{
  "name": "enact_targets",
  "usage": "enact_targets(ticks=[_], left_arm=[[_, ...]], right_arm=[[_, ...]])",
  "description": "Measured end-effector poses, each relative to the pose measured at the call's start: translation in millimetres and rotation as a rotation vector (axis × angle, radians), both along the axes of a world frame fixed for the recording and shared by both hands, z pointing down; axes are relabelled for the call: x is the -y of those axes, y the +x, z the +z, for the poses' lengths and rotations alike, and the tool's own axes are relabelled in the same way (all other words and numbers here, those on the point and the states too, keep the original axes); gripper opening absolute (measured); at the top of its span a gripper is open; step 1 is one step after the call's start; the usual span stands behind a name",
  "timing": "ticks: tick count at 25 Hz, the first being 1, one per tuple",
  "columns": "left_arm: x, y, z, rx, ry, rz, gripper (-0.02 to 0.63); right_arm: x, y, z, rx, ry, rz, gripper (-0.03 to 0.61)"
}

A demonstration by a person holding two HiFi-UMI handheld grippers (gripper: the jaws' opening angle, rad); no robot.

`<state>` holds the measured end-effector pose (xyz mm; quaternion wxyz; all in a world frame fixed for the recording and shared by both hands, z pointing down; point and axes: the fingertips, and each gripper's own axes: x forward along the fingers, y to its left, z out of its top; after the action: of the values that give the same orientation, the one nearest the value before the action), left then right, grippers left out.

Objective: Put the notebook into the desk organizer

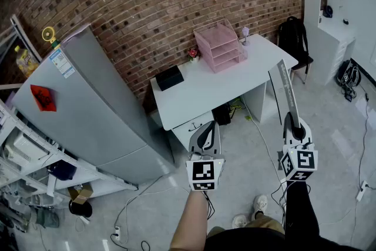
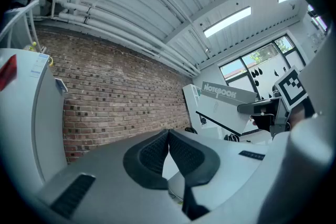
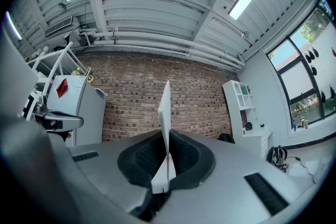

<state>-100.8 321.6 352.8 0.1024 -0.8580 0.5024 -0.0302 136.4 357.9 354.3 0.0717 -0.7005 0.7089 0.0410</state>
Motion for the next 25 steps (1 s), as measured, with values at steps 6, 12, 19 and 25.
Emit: enact_targets(ticks=[6, 12, 19, 25], left_arm=[[-12.0, -3.8, -8.8, -0.015, 0.024, 0.002, 0.015], [-15.4, -4.3, -11.7, -0.017, 0.03, 0.012, 0.015], [-5.9, 3.6, -9.7, -0.021, 0.026, 0.021, 0.015], [11.3, 19.8, -10.8, -0.03, 0.029, 0.03, 0.015]], right_arm=[[-10.9, -7.8, -5.2, -0.013, 0.008, -0.009, 0.026], [-17.7, -8.6, -6.9, 0.003, 0.022, 0.002, 0.026], [-12.1, -3.0, -6.5, 0.009, 0.025, 0.003, 0.026], [1.3, 6.8, -5.8, 0.009, 0.025, 0.002, 0.026]])
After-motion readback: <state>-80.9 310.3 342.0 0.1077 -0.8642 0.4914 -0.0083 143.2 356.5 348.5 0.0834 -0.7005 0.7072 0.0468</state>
